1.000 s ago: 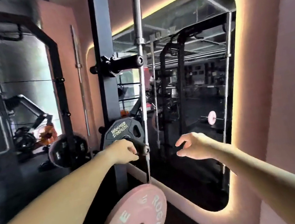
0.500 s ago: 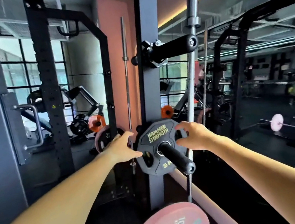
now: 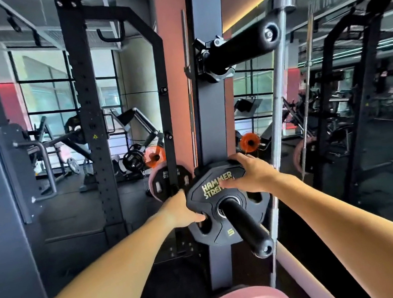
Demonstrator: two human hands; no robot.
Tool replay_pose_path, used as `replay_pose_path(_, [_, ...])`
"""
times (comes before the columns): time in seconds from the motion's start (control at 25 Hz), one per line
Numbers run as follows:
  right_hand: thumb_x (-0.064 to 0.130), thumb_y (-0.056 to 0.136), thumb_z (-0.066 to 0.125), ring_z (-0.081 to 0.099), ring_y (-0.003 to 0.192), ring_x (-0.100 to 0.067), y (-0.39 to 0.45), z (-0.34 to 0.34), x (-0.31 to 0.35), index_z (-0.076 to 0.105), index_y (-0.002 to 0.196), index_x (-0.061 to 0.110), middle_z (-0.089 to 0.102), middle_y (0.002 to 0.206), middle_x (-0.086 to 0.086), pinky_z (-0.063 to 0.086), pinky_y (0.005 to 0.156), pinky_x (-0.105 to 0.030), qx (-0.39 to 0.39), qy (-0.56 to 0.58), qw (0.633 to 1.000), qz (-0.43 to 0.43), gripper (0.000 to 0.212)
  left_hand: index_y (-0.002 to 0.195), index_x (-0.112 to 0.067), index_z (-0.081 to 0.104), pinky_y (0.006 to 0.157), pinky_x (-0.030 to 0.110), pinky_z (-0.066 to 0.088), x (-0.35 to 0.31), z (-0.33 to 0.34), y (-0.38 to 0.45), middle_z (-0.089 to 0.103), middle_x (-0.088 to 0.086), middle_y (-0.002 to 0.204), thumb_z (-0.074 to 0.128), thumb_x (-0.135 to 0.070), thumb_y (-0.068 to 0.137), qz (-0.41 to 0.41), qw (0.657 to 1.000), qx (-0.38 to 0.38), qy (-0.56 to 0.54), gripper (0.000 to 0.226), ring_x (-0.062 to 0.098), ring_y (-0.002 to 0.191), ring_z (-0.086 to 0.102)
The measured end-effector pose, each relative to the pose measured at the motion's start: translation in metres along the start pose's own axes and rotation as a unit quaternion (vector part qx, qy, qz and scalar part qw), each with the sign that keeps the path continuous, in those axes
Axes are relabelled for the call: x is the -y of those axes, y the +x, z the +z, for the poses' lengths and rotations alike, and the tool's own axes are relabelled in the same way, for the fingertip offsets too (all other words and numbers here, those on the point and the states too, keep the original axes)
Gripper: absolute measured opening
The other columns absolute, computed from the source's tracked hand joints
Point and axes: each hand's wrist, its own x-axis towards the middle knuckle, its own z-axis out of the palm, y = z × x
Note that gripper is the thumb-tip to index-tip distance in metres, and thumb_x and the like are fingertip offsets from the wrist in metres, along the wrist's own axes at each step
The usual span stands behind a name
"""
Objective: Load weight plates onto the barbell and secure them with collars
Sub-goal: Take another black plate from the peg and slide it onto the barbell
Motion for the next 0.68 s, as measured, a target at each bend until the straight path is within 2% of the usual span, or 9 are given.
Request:
replay_pose_path(0.08, [0.084,0.068,0.063,0.044,0.135,-0.028,0.003,0.004,-0.004,0.039,0.146,0.03,0.051,0.142,-0.006,0.04,0.11,-0.051,-0.029,-0.012,1.0,-0.001,0.098,0.145,-0.019,0.037,0.095,0.043,0.055,-0.003,0.007,-0.004,0.067,0.007,0.122,0.08,-0.022,0.072,-0.016,0.999,-0.027,-0.007,0.085,0.027,0.109,0.065])
replay_pose_path(0.2, [0.083,0.065,0.066,0.047,0.127,-0.029,0.002,0.007,-0.015,0.048,0.137,0.021,0.054,0.131,-0.008,0.042,0.108,-0.046,-0.047,0.024,0.997,-0.047,0.097,0.127,-0.021,0.05,0.088,0.044,0.058,-0.009,0.017,-0.018,0.071,0.006,0.11,0.07,-0.021,0.067,-0.024,0.996,-0.078,-0.024,0.063,0.027,0.102,0.067])
replay_pose_path(0.36, [0.09,0.053,0.067,0.062,0.101,-0.021,-0.01,0.008,-0.035,0.056,0.107,0.026,0.063,0.103,0.004,0.051,0.09,-0.035,-0.054,0.123,0.989,-0.062,0.085,0.114,-0.026,0.054,0.079,0.038,0.057,-0.012,0.025,-0.04,0.07,-0.002,0.103,0.068,-0.023,0.063,-0.022,0.987,-0.093,-0.132,0.054,0.021,0.098,0.067])
replay_pose_path(0.48, [0.1,0.043,0.059,0.062,0.095,-0.016,-0.024,0.015,-0.047,0.053,0.103,0.03,0.065,0.099,0.015,0.046,0.081,-0.028,-0.052,0.207,0.977,-0.017,0.092,0.096,-0.034,0.053,0.071,0.026,0.043,-0.018,0.036,-0.058,0.062,-0.011,0.099,0.069,-0.014,0.071,-0.039,0.96,-0.095,-0.259,0.036,0.011,0.095,0.06])
replay_pose_path(0.52, [0.1,0.041,0.061,0.063,0.098,-0.015,-0.029,0.018,-0.052,0.055,0.103,0.032,0.065,0.099,0.019,0.045,0.081,-0.027,-0.053,0.242,0.969,-0.006,0.092,0.087,-0.036,0.051,0.071,0.025,0.041,-0.023,0.041,-0.064,0.06,-0.015,0.093,0.069,-0.017,0.072,-0.041,0.947,-0.108,-0.299,0.03,0.007,0.091,0.057])
replay_pose_path(0.56, [0.099,0.04,0.063,0.063,0.104,-0.015,-0.034,0.02,-0.058,0.057,0.106,0.033,0.063,0.101,0.024,0.045,0.083,-0.026,-0.054,0.274,0.96,0.004,0.094,0.08,-0.032,0.051,0.073,0.027,0.04,-0.026,0.046,-0.069,0.061,-0.013,0.086,0.071,-0.026,0.073,-0.04,0.932,-0.129,-0.337,0.022,0.01,0.088,0.058])
replay_pose_path(0.6, [0.097,0.04,0.066,0.061,0.109,-0.014,-0.039,0.022,-0.063,0.057,0.112,0.033,0.059,0.106,0.027,0.045,0.089,-0.026,-0.048,0.302,0.952,0.016,0.097,0.079,-0.025,0.054,0.076,0.032,0.042,-0.029,0.05,-0.073,0.064,-0.006,0.081,0.072,-0.04,0.072,-0.036,0.915,-0.153,-0.372,0.025,0.016,0.086,0.06])
replay_pose_path(0.64, [0.095,0.041,0.069,0.058,0.113,-0.013,-0.043,0.024,-0.068,0.057,0.128,0.028,0.056,0.112,0.026,0.045,0.096,-0.027,-0.043,0.327,0.944,0.02,0.11,0.084,-0.017,0.06,0.081,0.037,0.045,-0.033,0.054,-0.076,0.068,0.003,0.081,0.073,-0.055,0.069,-0.035,0.9,-0.17,-0.401,0.043,0.022,0.087,0.063])
replay_pose_path(0.68, [0.093,0.043,0.072,0.059,0.113,-0.012,-0.047,0.027,-0.073,0.058,0.132,0.024,0.058,0.117,0.022,0.044,0.101,-0.028,-0.039,0.351,0.935,0.02,0.114,0.091,-0.011,0.064,0.085,0.042,0.046,-0.038,0.058,-0.079,0.07,0.009,0.081,0.072,-0.069,0.067,-0.037,0.887,-0.186,-0.42,0.063,0.024,0.084,0.064])
